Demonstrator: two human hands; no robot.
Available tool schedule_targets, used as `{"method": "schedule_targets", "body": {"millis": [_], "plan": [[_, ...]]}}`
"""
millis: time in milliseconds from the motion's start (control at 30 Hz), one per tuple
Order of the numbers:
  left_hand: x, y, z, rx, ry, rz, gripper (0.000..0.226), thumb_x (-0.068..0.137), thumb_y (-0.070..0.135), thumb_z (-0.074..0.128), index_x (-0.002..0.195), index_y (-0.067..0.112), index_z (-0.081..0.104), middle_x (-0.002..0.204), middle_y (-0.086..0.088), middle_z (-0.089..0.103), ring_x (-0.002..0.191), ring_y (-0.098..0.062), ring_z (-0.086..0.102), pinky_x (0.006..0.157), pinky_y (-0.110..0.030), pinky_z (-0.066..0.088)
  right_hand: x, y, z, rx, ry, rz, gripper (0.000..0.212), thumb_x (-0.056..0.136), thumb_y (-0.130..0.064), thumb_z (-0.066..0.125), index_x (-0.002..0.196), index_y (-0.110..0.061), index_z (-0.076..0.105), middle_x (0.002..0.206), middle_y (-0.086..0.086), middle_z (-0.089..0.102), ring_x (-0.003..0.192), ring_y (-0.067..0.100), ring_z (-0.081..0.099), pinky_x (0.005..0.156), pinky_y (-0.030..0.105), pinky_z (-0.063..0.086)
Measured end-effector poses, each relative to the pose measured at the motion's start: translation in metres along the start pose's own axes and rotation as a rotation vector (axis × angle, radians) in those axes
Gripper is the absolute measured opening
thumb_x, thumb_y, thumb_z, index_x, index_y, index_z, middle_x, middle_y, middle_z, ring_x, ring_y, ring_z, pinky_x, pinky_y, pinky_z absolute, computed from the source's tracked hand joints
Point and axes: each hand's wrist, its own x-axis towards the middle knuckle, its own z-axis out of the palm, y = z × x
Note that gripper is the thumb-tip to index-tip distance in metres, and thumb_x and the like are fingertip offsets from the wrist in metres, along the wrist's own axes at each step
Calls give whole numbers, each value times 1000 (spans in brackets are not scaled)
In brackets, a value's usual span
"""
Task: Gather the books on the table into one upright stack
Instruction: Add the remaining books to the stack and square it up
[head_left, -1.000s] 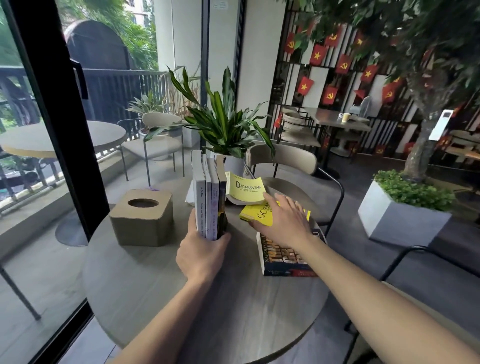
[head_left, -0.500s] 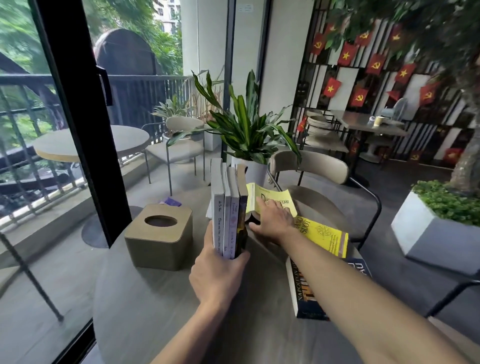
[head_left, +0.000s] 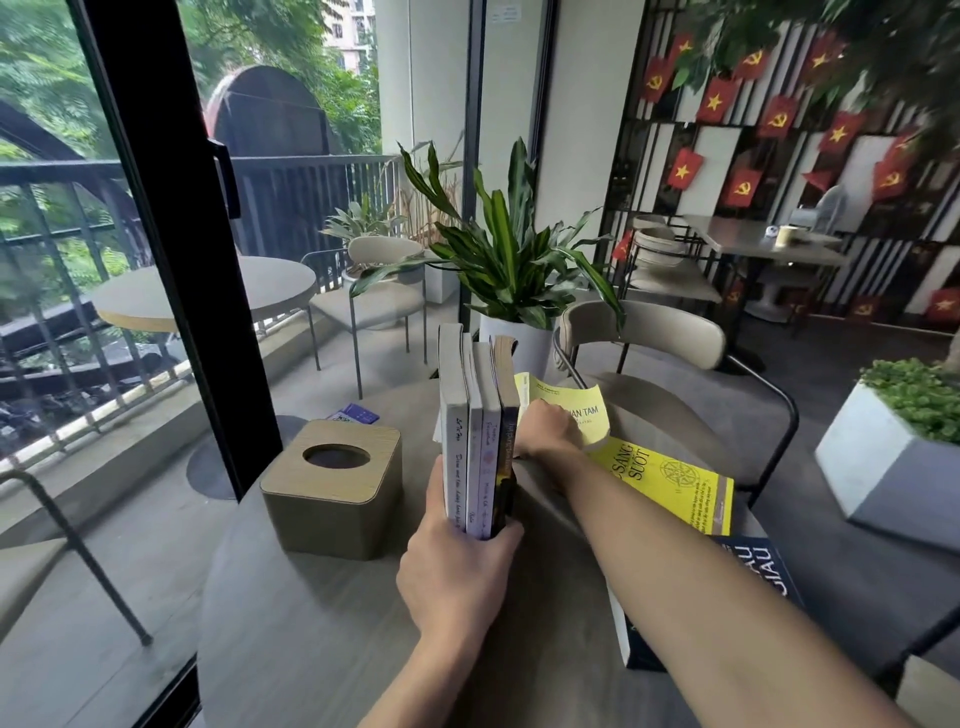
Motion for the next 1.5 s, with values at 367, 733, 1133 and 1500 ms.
{"method": "schedule_targets", "body": {"millis": [367, 733, 1133, 1500], "plan": [[-2, 5, -5, -34, -17, -6, 86, 64, 48, 71, 143, 43, 38, 88, 5, 71, 86, -28, 67, 77, -37, 55, -8, 3, 1, 57, 147, 10, 25, 92, -10, 51, 113, -3, 61, 119, 17, 65, 109, 35, 62, 85, 37, 50], [-4, 6, -7, -51, -19, 3, 88, 66, 49, 72, 146, 44, 35, 90, 3, 73, 87, -29, 68, 76, -37, 56, -44, 45, -29, 416, 538, -49, 26, 98, -19, 42, 117, -2, 49, 117, 24, 63, 101, 43, 61, 74, 42, 45], [-9, 6, -11, -48, -24, 8, 89, 67, 44, 73, 148, 44, 35, 91, -1, 73, 88, -31, 68, 75, -35, 55, -136, 77, -32, 664, 308, -208, 38, 81, -13, 70, 99, -9, 37, 88, 13, 60, 78, 31, 60, 64, 43, 49], [-9, -11, -28, -153, -263, 181, 89, 56, 41, 83, 135, 47, 44, 95, 18, 69, 91, -9, 66, 77, -31, 54, -166, 62, -43, 790, -180, -338, 23, 93, -16, 53, 115, -20, 58, 109, -4, 66, 110, 17, 59, 86, 29, 46]]}}
